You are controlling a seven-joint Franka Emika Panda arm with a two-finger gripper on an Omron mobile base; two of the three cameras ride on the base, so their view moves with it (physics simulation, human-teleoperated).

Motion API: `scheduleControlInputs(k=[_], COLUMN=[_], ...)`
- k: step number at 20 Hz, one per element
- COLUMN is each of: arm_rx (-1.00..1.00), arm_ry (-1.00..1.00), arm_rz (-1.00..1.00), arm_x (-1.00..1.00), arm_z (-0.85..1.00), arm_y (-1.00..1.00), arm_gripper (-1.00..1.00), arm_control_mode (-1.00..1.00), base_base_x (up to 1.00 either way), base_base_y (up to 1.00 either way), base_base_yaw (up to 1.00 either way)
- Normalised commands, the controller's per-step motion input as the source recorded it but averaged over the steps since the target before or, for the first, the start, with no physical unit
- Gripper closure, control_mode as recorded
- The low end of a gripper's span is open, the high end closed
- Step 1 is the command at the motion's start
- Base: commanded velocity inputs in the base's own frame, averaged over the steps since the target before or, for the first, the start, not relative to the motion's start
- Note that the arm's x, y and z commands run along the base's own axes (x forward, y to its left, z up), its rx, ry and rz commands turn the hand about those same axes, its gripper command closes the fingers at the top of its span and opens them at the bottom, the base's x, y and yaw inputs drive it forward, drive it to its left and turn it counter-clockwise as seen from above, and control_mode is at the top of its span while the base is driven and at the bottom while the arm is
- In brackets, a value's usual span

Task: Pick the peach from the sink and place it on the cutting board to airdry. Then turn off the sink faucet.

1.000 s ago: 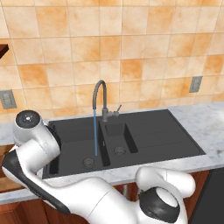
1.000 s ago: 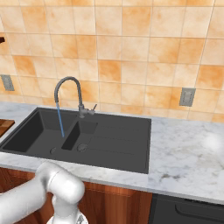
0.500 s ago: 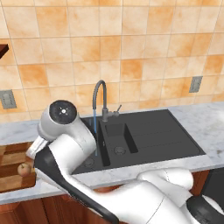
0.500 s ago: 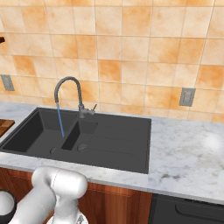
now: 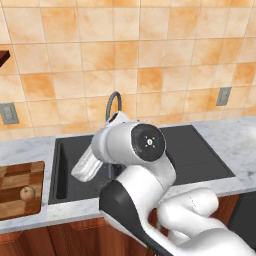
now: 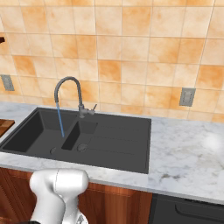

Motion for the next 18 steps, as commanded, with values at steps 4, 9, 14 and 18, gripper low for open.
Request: scheduleControlInputs(k=[4, 9, 14, 18], arm_rx=[0.32, 0.19, 0.04, 0.03], arm_ry=[0.18, 0.07, -0.05, -0.06], arm_rz=[-0.08, -0.03, -0.03, -0.04], arm_x=[-0.34, -0.39, -0.57, -0.58], arm_z=[0.95, 0.95, 0.74, 0.48], arm_y=[-0.66, -0.49, -0.43, -0.78], arm_gripper=[-1.0, -1.0, -1.0, -1.0], arm_control_mode=[-1.0, -1.0, -1.0, -1.0], base_base_x=[0.0, 0.0, 0.0, 0.0], base_base_y=[0.0, 0.0, 0.0, 0.0], base_base_yaw=[0.0, 0.0, 0.0, 0.0])
